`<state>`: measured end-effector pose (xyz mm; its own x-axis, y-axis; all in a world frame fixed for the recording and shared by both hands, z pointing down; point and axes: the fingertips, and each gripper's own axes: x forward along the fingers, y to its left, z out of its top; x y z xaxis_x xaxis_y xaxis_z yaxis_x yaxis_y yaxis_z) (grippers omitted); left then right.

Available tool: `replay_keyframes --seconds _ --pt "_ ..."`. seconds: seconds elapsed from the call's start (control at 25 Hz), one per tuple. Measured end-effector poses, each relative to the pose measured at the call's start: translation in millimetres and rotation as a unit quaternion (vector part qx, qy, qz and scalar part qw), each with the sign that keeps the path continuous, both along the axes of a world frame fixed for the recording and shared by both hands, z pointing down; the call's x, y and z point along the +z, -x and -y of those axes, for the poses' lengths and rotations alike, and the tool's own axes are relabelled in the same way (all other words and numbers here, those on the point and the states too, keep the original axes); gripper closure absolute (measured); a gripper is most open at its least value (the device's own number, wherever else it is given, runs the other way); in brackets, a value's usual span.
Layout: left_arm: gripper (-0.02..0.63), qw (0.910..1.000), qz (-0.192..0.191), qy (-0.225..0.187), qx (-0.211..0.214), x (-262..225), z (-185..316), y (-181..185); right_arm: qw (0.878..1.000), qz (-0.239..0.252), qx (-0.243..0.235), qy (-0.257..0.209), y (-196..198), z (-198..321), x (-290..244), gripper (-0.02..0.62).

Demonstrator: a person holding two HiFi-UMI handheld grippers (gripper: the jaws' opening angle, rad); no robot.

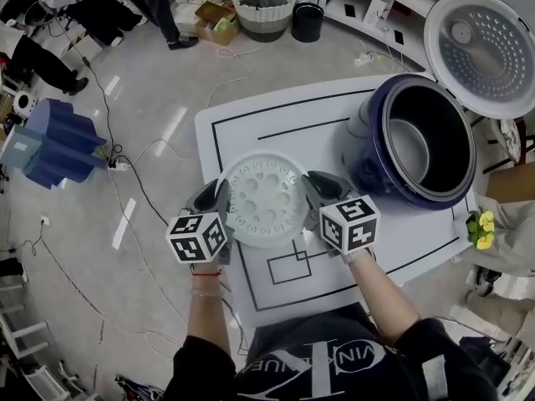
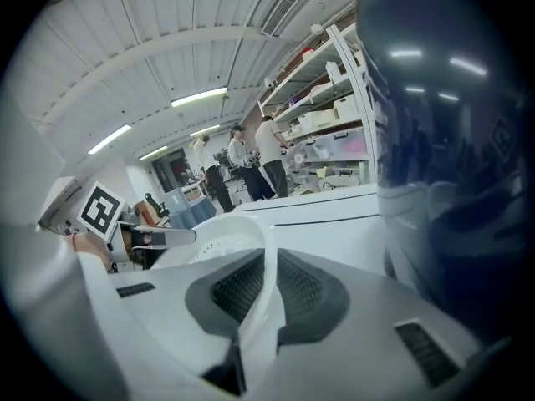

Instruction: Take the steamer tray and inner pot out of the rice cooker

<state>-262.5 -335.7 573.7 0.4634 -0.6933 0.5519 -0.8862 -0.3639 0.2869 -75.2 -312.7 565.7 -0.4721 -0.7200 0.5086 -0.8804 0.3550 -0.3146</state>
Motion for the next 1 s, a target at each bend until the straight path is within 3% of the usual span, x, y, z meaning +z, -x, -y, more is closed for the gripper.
replay_keyframes --seconds 0.32,0.56,0.76,1.0 --pt "0.557 0.9995 0.027 0.003 0.014 10.9 7.1 -0.2 1.000 0.004 0.004 0.009 -0.2 6.1 9.3 0.551" --pt "0.557 0.9997 0.017 0.005 0.018 12.4 8.3 2.3 1.000 -0.005 0.011 0.000 1.0 8.9 8.9 0.546" --pt "0.522 1.0000 0.003 0.001 0.000 10.6 7.4 9.7 1.000 -0.005 0.008 -0.005 3.8 5.8 8.7 0.500" --pt "0.492 0.9984 0.044 -0.036 -0.005 -10.9 4.2 17.3 0.999 -0.009 0.001 -0.038 4.8 -0.8 -13.2 0.500"
